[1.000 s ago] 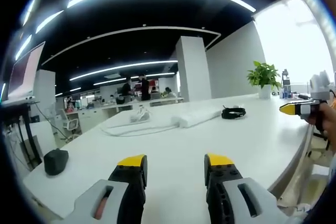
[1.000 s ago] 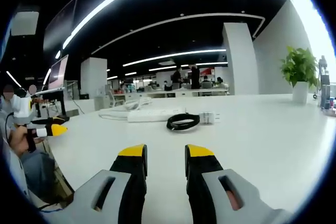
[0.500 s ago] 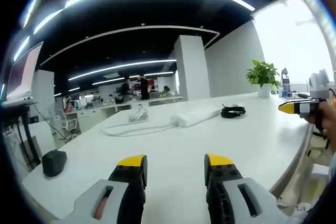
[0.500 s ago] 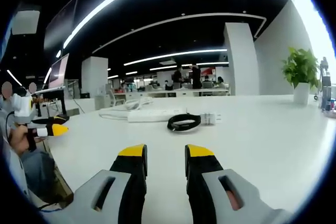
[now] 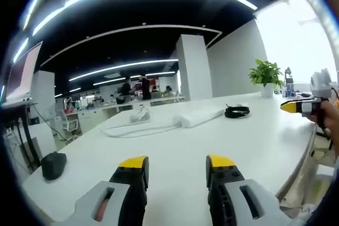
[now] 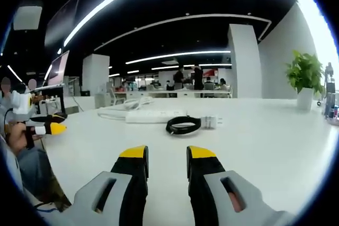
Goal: Straighten the power strip on the desk, plug the charger into it
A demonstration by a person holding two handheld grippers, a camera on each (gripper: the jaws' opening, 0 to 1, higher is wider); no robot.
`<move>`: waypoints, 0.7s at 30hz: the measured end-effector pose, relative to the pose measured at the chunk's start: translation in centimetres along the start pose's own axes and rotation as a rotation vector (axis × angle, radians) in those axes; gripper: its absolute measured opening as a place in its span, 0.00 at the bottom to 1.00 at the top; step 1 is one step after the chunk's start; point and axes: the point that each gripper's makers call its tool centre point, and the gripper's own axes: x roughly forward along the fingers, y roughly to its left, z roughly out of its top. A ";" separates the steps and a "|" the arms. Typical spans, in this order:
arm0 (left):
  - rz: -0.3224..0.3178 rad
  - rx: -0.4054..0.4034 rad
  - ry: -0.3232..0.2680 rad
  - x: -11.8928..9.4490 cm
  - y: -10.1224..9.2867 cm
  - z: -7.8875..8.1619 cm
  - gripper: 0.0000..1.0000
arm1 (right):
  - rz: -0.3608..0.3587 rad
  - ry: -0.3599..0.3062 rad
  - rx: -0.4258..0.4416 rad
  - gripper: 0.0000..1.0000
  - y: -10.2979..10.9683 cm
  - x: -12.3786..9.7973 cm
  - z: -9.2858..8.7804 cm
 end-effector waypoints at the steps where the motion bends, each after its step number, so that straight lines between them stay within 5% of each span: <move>1: 0.001 0.000 0.000 0.0 0.1 0.0 0.44 | 0.000 0.000 0.001 0.29 -0.1 0.1 0.0; 21: 0.003 -0.022 -0.012 1.4 1.9 0.8 0.44 | 0.113 0.007 -0.019 0.29 0.9 3.0 1.6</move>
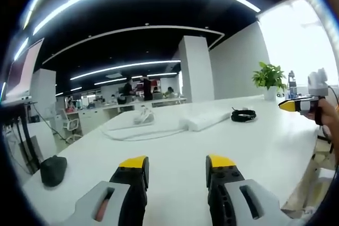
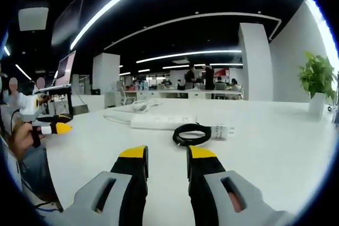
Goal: Straighten the power strip on the desk, plug the charger into it
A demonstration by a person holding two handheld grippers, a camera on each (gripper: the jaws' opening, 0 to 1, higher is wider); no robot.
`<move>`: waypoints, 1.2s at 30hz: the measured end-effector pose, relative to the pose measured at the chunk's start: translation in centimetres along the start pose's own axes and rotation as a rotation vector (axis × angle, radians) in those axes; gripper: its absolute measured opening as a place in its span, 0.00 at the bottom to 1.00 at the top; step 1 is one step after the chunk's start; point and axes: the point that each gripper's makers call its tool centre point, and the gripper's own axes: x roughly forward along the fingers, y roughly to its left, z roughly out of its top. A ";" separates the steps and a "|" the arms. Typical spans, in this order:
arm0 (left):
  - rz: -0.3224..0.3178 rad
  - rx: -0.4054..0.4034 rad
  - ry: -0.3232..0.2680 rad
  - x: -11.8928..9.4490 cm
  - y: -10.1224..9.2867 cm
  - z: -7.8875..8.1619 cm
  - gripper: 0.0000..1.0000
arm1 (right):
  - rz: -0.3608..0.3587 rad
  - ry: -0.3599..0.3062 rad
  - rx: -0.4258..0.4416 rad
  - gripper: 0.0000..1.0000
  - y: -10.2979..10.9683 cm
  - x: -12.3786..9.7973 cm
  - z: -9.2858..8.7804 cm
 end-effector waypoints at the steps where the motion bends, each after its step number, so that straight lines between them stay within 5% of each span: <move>1: 0.000 -0.003 -0.001 0.0 0.1 0.0 0.44 | 0.007 0.002 -0.002 0.29 0.2 0.1 -0.1; 19: -0.029 -0.022 -0.039 1.7 1.1 1.9 0.42 | 0.130 0.027 -0.046 0.28 2.0 3.2 1.0; 36: -0.041 -0.006 -0.074 3.3 2.2 4.3 0.41 | 0.161 -0.024 -0.012 0.28 -0.1 4.9 3.4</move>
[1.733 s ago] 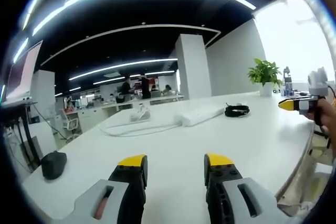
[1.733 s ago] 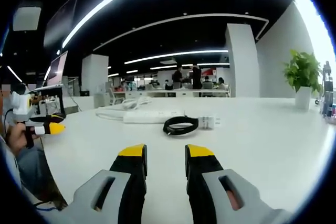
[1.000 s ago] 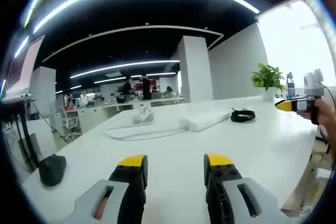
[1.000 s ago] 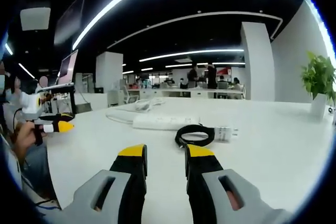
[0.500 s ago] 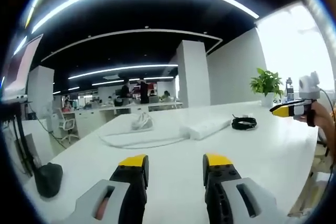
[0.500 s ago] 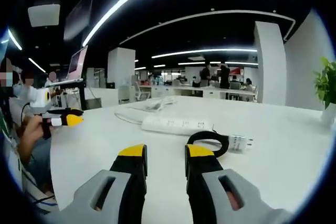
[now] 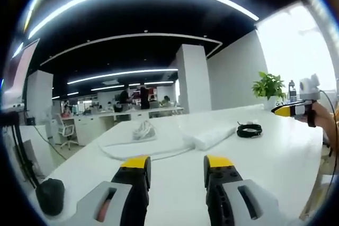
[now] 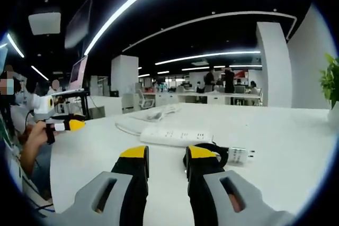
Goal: Straighten the power strip on the desk, plug the charger into it
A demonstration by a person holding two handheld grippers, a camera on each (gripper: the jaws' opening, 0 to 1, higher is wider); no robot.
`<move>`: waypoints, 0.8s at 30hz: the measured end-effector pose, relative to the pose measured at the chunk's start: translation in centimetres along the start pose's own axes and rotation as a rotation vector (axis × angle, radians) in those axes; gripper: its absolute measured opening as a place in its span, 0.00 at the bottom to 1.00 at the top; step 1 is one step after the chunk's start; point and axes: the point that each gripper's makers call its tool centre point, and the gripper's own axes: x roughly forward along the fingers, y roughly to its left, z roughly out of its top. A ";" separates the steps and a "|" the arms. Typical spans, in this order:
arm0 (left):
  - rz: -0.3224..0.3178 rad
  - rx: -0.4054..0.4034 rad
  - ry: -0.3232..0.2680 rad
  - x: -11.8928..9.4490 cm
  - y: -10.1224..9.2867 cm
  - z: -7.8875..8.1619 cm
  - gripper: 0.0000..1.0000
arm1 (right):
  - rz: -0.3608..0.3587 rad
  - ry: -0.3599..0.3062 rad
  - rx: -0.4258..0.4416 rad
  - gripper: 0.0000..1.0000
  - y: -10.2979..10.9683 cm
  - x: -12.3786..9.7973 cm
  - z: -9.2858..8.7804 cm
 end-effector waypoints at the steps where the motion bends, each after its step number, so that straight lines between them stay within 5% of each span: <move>1: 0.000 0.000 -0.001 0.1 0.1 0.1 0.41 | 0.002 0.002 -0.003 0.28 0.0 0.1 0.0; 24: -0.076 0.030 0.041 3.8 0.7 0.5 0.39 | 0.084 0.064 -0.046 0.28 0.0 4.1 0.1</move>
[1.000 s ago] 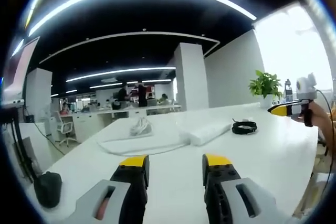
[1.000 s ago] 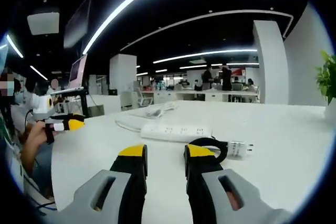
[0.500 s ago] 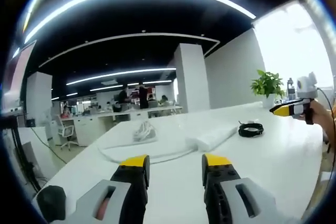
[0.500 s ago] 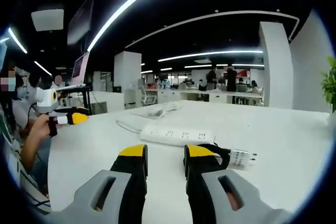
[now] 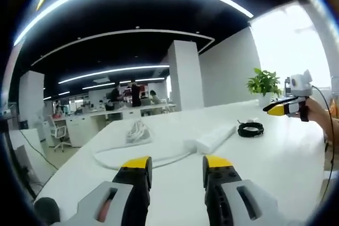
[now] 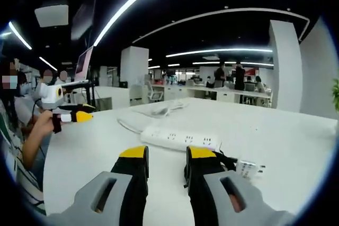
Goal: Straighten the power strip on the desk, plug the charger into it
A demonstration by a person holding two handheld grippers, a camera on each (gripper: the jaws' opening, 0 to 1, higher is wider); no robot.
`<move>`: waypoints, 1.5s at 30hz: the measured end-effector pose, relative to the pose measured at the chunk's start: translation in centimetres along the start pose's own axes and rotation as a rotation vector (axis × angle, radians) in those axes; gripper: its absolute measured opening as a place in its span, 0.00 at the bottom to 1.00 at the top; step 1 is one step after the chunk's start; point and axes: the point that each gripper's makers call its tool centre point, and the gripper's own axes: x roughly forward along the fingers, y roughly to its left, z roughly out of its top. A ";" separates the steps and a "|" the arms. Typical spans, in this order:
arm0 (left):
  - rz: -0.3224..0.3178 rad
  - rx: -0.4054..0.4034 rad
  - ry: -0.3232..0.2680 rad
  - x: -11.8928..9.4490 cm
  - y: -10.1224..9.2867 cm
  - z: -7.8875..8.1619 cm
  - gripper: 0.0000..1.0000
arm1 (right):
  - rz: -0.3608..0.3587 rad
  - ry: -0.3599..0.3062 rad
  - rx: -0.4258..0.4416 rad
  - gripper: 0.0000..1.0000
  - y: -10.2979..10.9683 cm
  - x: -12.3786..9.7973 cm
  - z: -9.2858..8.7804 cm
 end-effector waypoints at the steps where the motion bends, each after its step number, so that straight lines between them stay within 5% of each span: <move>1: -0.002 0.003 0.000 0.1 0.1 0.1 0.39 | 0.003 0.000 -0.002 0.28 0.0 0.2 0.1; 25: -0.186 0.008 0.041 5.9 -2.9 0.8 0.39 | 0.031 0.079 -0.064 0.26 -2.4 4.5 0.0; 45: -0.196 0.075 0.063 11.2 -2.9 1.1 0.39 | 0.034 0.120 -0.021 0.26 -5.4 8.4 0.3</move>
